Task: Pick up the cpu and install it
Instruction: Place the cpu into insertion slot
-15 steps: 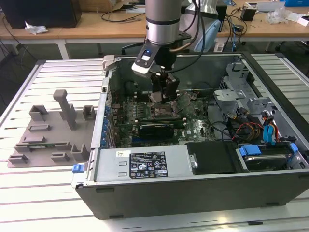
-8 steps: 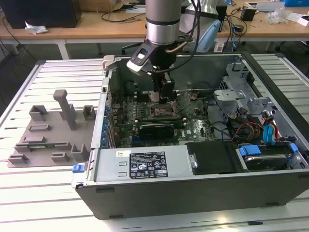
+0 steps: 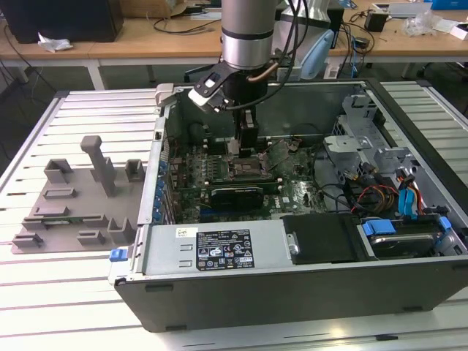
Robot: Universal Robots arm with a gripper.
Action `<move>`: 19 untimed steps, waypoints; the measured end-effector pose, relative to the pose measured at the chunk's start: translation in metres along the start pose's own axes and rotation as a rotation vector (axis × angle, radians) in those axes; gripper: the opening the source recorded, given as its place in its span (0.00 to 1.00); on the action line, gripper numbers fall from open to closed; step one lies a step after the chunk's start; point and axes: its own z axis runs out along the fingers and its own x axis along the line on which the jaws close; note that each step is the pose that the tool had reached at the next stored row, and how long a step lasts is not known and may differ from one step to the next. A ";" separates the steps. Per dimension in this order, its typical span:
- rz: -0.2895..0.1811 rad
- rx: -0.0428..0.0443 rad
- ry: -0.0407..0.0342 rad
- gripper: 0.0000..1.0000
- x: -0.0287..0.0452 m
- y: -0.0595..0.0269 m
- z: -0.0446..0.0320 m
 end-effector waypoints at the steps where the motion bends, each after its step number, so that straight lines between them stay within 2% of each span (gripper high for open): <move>1: 0.000 0.0000 0.0000 0.55 0.0000 0.0000 0.0000; 5: 0.000 -0.0002 -0.0012 0.55 0.0001 0.0003 0.0005; 10: -0.006 0.0009 -0.0215 0.55 0.0028 0.0011 0.0056; 13: -0.025 0.0006 -0.0284 0.55 0.0061 0.0043 0.0092; 19: -0.044 -0.0002 -0.0295 0.55 0.0081 0.0114 0.0143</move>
